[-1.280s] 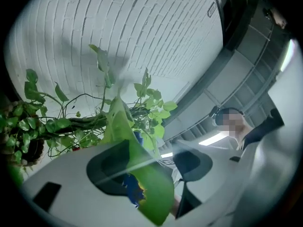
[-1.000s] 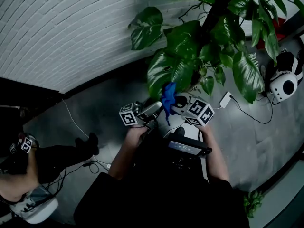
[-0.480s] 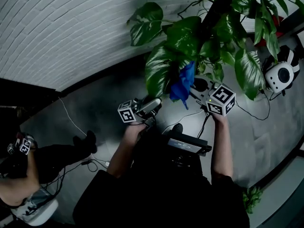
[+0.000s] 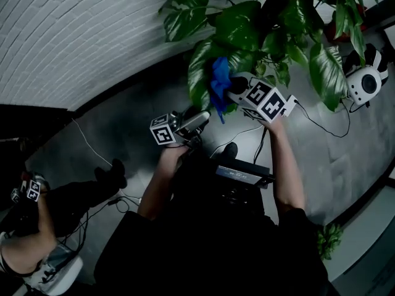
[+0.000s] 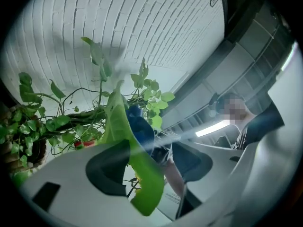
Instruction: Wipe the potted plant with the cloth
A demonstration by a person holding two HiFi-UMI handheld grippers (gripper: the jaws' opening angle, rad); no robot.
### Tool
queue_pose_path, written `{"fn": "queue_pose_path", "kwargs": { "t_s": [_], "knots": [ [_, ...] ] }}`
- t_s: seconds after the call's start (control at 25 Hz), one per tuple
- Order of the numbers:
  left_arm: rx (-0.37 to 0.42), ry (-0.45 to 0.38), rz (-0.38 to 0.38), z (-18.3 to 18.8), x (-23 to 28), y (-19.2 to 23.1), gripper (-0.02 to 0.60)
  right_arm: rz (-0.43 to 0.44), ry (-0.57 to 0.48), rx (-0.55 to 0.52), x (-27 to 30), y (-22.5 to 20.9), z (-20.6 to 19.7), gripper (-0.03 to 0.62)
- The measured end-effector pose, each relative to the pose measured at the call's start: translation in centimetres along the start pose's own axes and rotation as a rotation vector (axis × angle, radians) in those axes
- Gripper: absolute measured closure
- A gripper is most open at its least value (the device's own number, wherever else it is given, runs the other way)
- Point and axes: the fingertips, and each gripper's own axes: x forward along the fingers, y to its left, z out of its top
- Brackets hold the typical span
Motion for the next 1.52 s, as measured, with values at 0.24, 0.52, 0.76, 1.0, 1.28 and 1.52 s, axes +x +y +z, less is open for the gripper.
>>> {"fn": "queue_pose_path", "kwargs": {
  "t_s": [0.24,0.52,0.76,1.0,1.28,1.52],
  "knots": [
    [-0.016,0.022,-0.006,-0.5,-0.4,0.1,0.275,0.184,-0.132,0.155,0.0,6.2,-0.7,0.487],
    [-0.026,0.068,-0.005,-1.4,-0.5,0.0,0.275,0.205,-0.244,0.313,-2.2,9.3,-3.0,0.487],
    [0.03,0.009,0.081,-2.7,-0.2,-1.6,0.272,0.16,-0.451,0.403,-8.6,8.2,-3.2,0.487],
    [0.205,-0.125,0.18,-10.5,-0.9,-8.6,0.272,0.165,-0.806,0.512,-22.0,11.9,-8.7,0.487],
    [0.346,-0.152,0.258,-20.5,1.8,-17.8,0.272,0.271,-1.039,0.596,-33.5,15.4,-14.5,0.487],
    [0.405,-0.223,0.323,-22.9,-0.3,-23.5,0.272,0.378,-1.092,0.598,-36.1,18.9,-14.1,0.485]
  ]
}}
